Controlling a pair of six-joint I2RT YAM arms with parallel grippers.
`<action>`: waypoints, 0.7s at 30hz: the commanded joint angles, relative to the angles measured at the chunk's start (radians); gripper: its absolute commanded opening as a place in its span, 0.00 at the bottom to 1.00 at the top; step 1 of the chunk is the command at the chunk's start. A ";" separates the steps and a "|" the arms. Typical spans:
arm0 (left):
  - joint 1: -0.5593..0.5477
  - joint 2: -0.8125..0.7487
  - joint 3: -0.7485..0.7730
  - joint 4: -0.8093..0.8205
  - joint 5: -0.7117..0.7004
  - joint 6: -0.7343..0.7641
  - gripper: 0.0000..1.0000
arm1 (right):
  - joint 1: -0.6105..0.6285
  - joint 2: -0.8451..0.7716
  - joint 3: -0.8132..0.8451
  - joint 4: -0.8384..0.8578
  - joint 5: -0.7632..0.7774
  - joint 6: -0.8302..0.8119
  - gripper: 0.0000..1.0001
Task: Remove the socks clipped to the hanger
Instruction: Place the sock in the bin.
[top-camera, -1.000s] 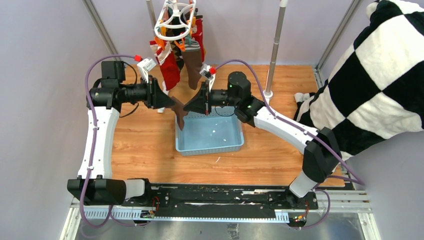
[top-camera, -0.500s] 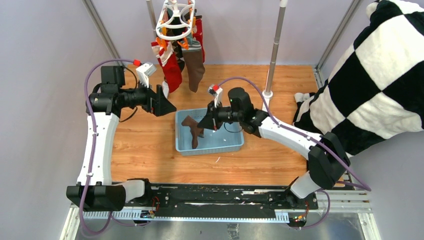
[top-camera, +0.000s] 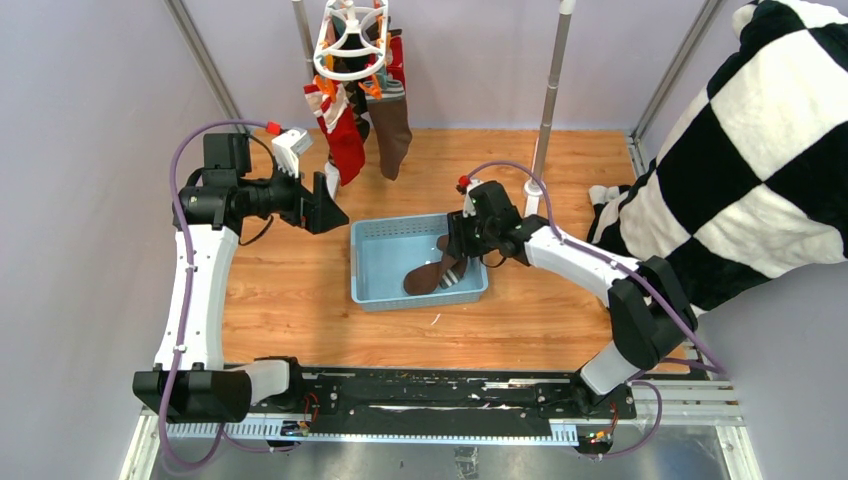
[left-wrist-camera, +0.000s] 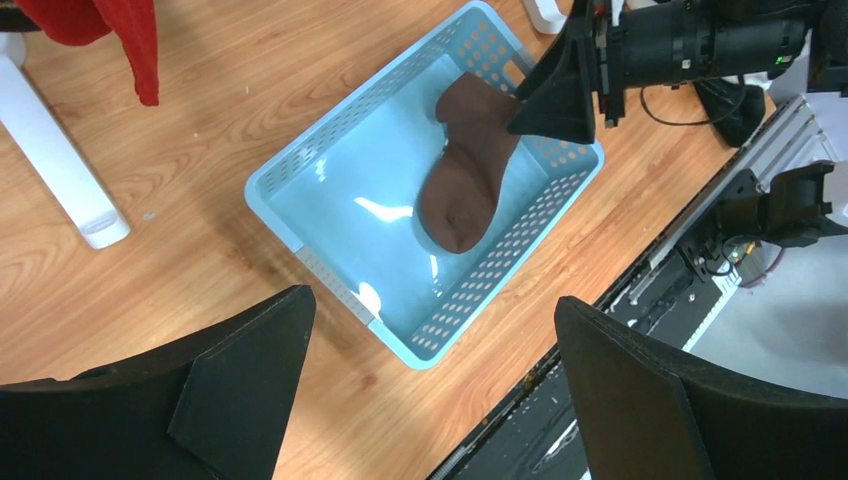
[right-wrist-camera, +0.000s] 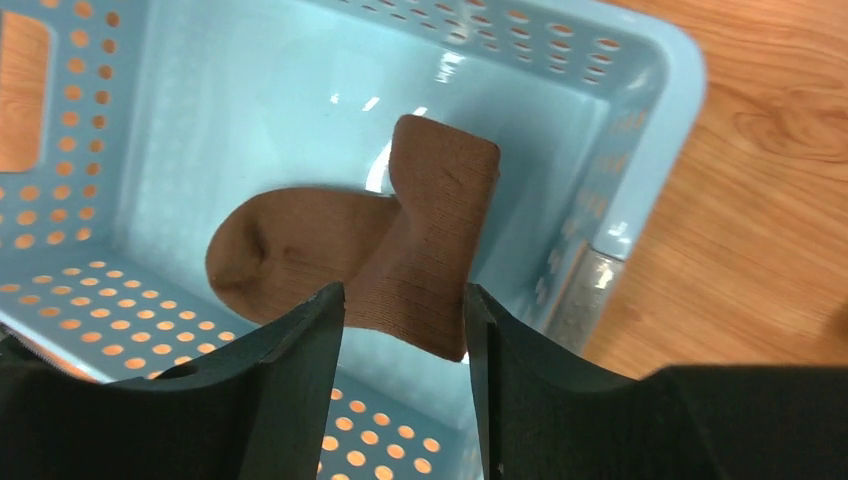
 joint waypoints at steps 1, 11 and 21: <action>0.000 -0.009 -0.011 -0.014 -0.020 0.009 1.00 | 0.004 -0.048 0.091 -0.121 0.101 -0.067 0.54; 0.038 0.009 -0.002 -0.012 0.030 -0.005 1.00 | 0.005 -0.055 0.078 -0.117 0.018 0.006 0.44; 0.076 0.008 -0.006 -0.045 0.065 0.022 1.00 | 0.005 -0.039 0.205 -0.040 0.094 -0.059 0.73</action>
